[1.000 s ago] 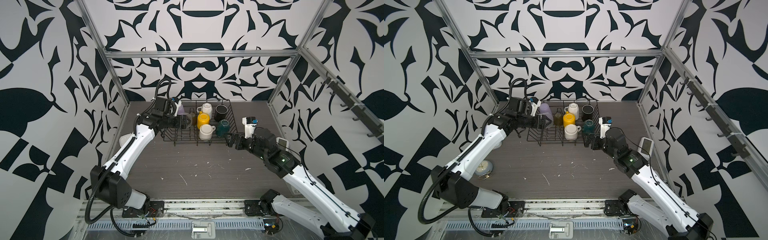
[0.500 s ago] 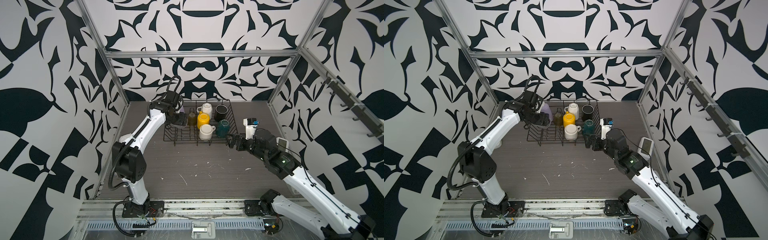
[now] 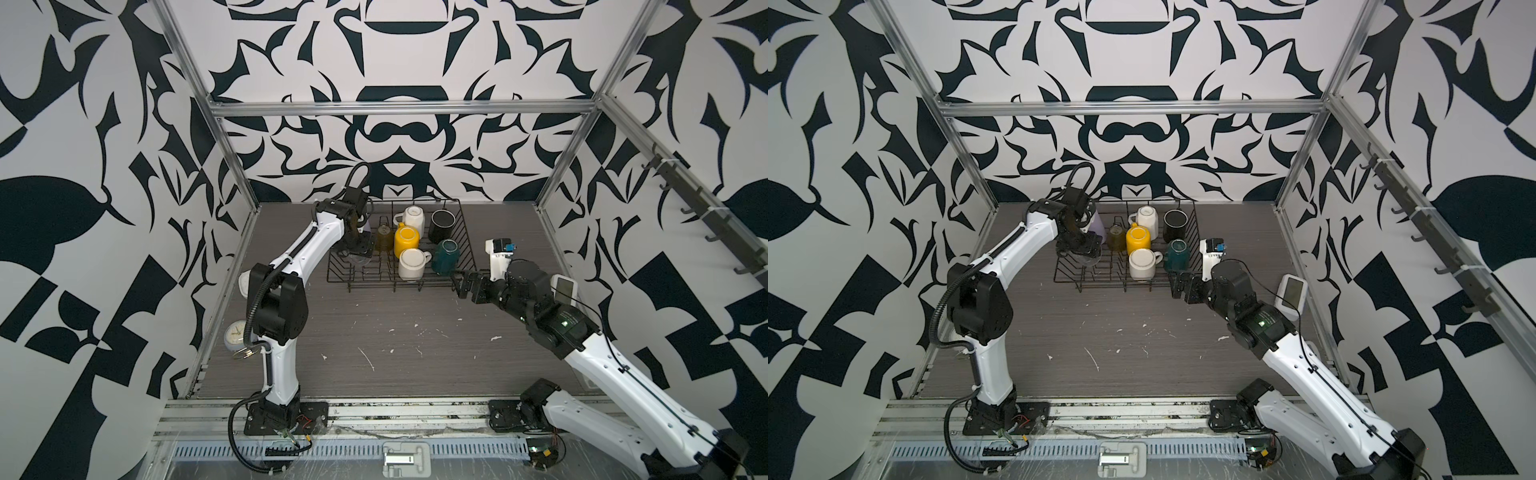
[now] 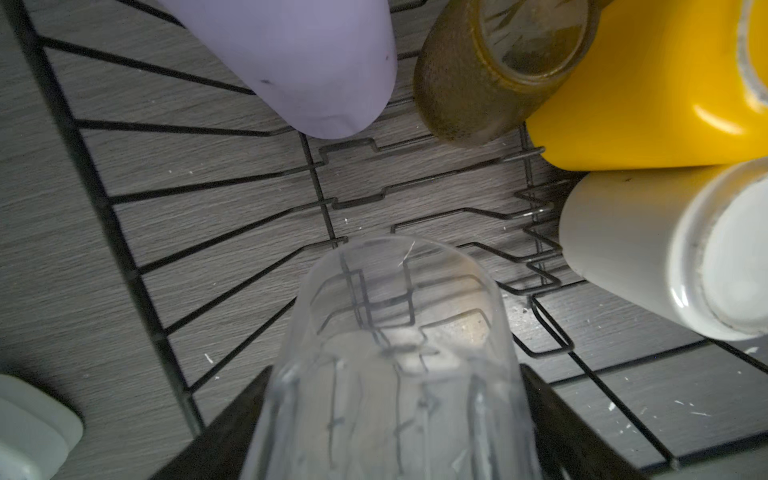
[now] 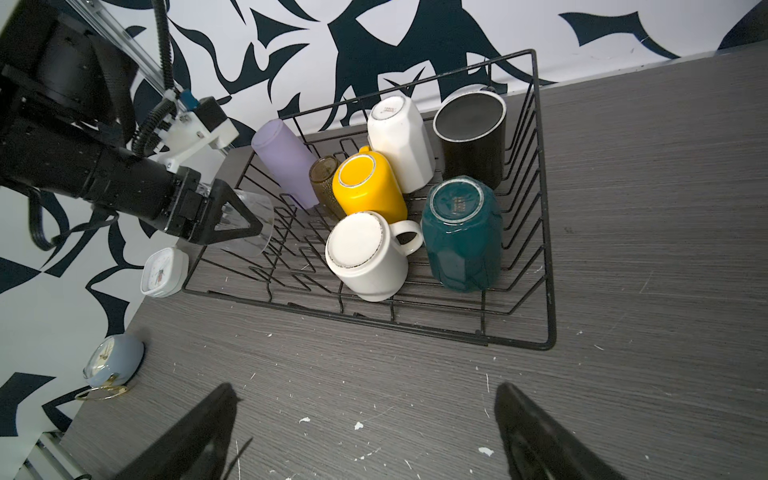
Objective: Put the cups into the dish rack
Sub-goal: 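Lower the clear glass cup upside down into the rack with the left gripper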
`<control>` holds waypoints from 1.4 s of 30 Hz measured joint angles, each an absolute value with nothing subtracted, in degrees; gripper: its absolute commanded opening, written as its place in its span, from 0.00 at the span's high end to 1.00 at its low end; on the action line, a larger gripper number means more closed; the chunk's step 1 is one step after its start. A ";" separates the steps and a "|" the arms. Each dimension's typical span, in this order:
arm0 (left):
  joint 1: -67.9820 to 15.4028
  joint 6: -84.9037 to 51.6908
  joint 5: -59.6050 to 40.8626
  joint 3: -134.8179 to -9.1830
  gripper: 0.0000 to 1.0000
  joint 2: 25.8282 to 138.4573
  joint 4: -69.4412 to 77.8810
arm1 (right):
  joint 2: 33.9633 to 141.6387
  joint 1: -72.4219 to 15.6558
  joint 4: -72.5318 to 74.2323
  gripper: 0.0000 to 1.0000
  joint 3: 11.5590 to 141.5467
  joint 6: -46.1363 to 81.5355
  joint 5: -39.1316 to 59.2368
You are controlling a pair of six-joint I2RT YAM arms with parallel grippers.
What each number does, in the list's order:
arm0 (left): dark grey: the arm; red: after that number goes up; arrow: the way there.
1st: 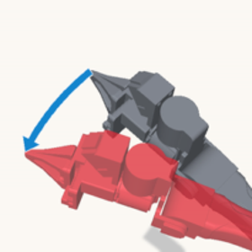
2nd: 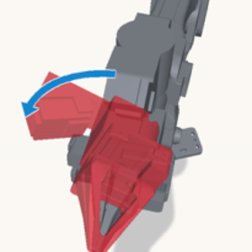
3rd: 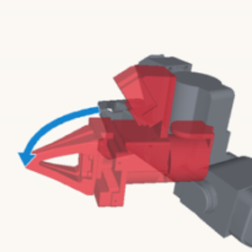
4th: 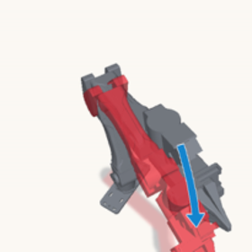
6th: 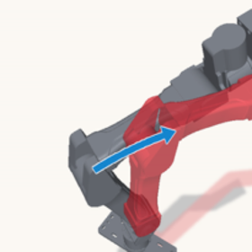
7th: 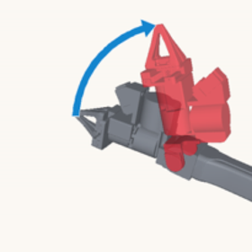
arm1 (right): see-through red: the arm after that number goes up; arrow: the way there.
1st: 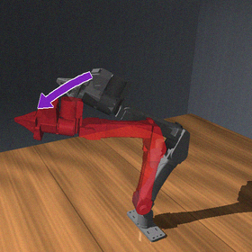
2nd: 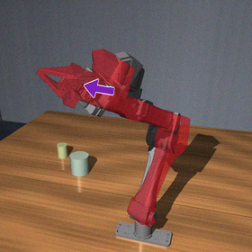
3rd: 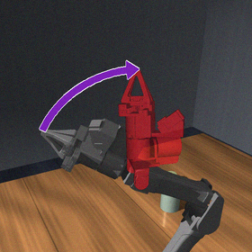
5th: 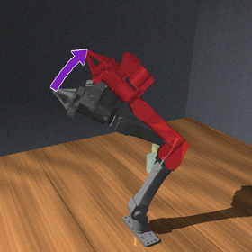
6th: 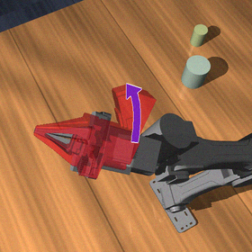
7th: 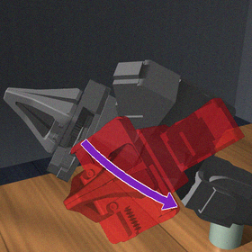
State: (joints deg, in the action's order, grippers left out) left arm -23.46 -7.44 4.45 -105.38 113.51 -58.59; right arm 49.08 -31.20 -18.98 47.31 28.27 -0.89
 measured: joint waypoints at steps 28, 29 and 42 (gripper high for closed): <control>-23.46 -7.90 6.26 -106.80 0.17 121.36 -58.96 | 49.21 -30.44 -18.06 0.02 46.24 28.32 -0.21; -23.46 -7.94 6.33 -106.80 0.16 121.36 -58.96 | 49.21 -30.44 -18.04 0.02 46.22 28.32 -0.16; -23.46 -8.05 6.48 -106.80 0.05 121.36 -58.35 | 49.69 -30.33 -17.69 0.02 46.19 28.36 0.43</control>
State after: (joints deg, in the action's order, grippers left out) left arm -23.46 -8.05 6.48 -106.80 121.36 -58.35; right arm 49.69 -30.33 -17.69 46.19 28.36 0.43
